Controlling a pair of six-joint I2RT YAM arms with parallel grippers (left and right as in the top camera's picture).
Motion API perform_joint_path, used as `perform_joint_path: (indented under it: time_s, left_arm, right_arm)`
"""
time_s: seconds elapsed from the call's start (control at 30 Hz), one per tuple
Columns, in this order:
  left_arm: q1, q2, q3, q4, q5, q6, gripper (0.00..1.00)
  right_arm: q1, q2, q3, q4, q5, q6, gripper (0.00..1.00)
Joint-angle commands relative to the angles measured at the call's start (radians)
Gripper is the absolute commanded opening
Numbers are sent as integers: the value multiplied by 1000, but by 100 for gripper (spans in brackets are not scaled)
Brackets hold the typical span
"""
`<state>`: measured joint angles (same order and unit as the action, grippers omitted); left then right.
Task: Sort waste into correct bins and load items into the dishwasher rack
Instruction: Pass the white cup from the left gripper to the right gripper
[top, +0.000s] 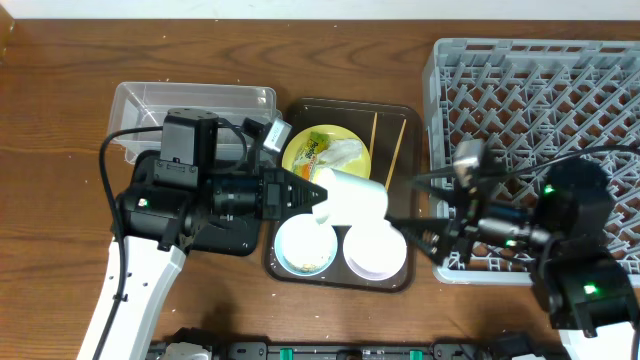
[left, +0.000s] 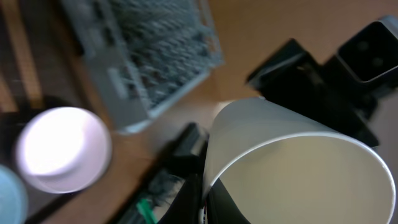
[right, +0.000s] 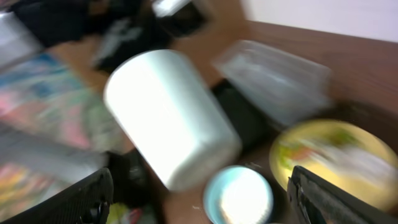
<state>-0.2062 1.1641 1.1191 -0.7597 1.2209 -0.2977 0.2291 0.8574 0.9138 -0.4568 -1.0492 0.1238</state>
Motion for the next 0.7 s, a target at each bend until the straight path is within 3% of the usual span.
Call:
perform_joint_path:
  time_s: [0.0, 0.13, 0.23, 0.43, 0.6, 0.67]
  left_arm:
    - [4, -1, 19, -1, 168, 32, 7]
    - [4, -1, 18, -1, 178, 32, 6]
    - [4, -1, 18, -2, 178, 32, 6]
    - [4, -1, 17, -6, 179, 32, 7]
    - [4, -1, 17, -6, 179, 32, 8]
    - [4, -1, 17, -5, 178, 32, 17]
  right_arm:
    - [122, 28, 15, 41, 13, 75, 89]
    - [222, 74, 15, 77, 69, 81, 84]
    - [251, 97, 15, 139, 69, 82, 65]
    - [234, 89, 15, 188, 69, 82, 78]
    - [223, 83, 15, 184, 69, 90, 57]
    - [223, 82, 15, 179, 65, 90, 50]
